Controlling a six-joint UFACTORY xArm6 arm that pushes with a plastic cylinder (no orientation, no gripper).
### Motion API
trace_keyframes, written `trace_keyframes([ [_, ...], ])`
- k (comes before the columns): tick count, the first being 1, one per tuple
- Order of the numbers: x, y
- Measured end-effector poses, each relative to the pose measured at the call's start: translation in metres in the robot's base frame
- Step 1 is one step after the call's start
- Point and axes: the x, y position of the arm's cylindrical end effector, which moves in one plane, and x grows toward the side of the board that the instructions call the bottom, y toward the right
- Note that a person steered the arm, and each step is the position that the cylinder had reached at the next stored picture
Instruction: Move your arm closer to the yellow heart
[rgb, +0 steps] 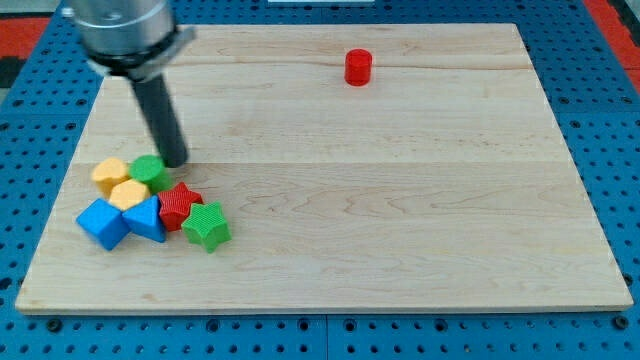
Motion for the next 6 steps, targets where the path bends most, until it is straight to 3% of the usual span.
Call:
trace_keyframes([
  [1, 0.000, -0.039],
  [3, -0.034, -0.019],
  [4, -0.031, -0.110],
  [6, 0.031, -0.101],
])
